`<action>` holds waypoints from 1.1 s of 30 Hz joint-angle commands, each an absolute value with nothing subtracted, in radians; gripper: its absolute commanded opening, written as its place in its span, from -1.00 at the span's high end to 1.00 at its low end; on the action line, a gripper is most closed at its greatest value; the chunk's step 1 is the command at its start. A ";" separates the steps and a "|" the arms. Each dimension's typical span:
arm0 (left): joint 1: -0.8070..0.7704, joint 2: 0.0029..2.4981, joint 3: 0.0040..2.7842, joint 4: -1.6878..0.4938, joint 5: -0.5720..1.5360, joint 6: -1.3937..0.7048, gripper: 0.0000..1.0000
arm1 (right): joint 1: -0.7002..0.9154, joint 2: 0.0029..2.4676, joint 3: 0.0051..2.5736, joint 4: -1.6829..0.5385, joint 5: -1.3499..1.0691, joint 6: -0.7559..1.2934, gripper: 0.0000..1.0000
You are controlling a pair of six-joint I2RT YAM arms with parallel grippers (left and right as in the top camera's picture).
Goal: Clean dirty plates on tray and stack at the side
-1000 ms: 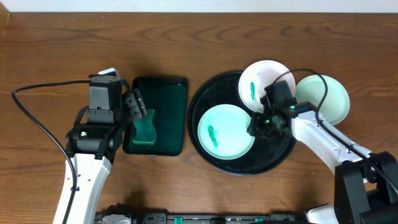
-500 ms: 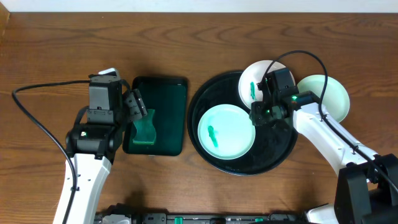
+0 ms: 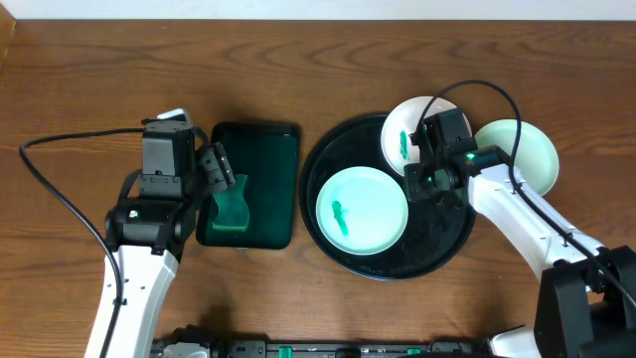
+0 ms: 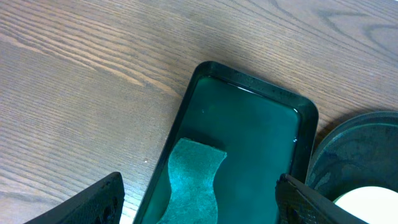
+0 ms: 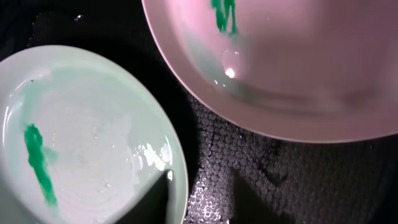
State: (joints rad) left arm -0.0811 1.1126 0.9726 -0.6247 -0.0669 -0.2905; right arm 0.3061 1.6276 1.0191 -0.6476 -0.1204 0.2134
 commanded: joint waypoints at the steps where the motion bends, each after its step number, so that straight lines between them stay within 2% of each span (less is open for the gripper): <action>1: -0.079 1.117 0.996 -0.627 -0.083 -0.289 -0.57 | 0.326 1.616 1.030 -0.656 -0.156 0.205 0.56; 3: -0.079 1.117 0.996 -0.627 -0.083 -0.289 -0.57 | 0.334 1.616 1.027 -0.655 -0.159 0.204 0.43; 5: -0.079 1.117 0.996 -0.627 -0.083 -0.289 -0.57 | 0.339 1.616 1.025 -0.654 -0.154 0.191 0.42; 7: -0.079 1.117 0.996 -0.627 -0.083 -0.289 -0.56 | 0.339 1.616 1.025 -0.653 -0.154 0.173 0.48; 11: -0.079 1.117 0.996 -0.627 -0.083 -0.289 -0.56 | 0.344 1.623 1.016 -0.638 -0.154 0.159 0.73; 25: -0.079 1.117 0.996 -0.627 -0.083 -0.289 -0.57 | 0.348 1.635 0.928 -0.508 -0.154 0.148 0.65; 33: -0.079 1.117 0.996 -0.627 -0.083 -0.289 -0.57 | 0.350 1.635 0.876 -0.427 -0.155 0.149 0.73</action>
State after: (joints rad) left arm -0.0811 1.1126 0.9726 -0.6250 -0.0669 -0.2905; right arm 0.3370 1.6279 0.8902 -0.4400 -0.1490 0.1627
